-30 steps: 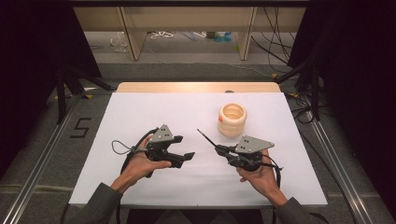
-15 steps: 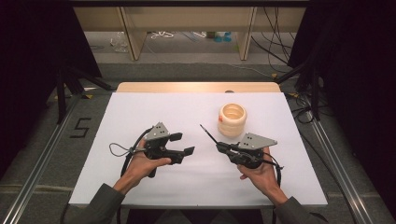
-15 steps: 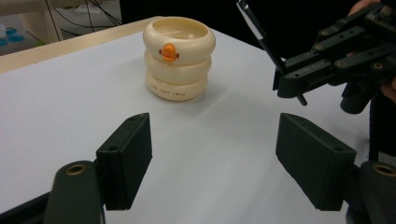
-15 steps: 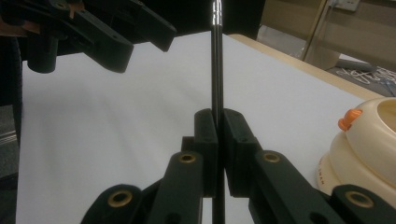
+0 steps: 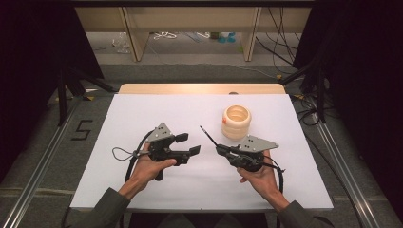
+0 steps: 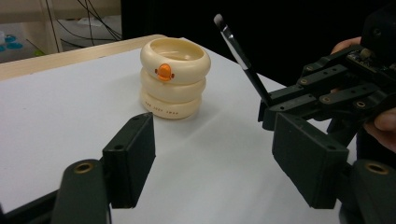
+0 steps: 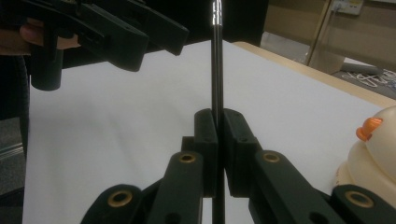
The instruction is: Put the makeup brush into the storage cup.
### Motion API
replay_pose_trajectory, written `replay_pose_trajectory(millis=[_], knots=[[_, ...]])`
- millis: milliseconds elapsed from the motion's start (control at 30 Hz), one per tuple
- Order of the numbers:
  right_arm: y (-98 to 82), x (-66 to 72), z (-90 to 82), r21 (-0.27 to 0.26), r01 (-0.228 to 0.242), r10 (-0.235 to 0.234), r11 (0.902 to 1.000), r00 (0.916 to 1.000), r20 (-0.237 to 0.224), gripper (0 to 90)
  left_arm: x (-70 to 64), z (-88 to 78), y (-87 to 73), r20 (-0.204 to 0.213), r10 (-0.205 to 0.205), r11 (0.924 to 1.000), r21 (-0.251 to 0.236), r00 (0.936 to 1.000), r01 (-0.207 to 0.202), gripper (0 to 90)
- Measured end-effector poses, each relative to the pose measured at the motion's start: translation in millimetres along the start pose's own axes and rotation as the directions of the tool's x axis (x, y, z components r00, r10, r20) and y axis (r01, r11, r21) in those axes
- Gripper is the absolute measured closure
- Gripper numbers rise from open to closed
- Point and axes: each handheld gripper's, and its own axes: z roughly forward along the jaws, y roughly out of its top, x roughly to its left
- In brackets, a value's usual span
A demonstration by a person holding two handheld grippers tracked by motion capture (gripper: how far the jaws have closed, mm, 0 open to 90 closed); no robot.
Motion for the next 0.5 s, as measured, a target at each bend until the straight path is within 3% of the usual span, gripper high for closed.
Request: replay_pose_trajectory(millis=[500], knots=[[0.9,8.0,6.4,-0.006,0.014,-0.014,0.9999,0.9995,-0.028,85.5,-5.3,3.5,3.8,0.017,-0.023,0.9992,-0.032,0.9996,0.023,37.3]])
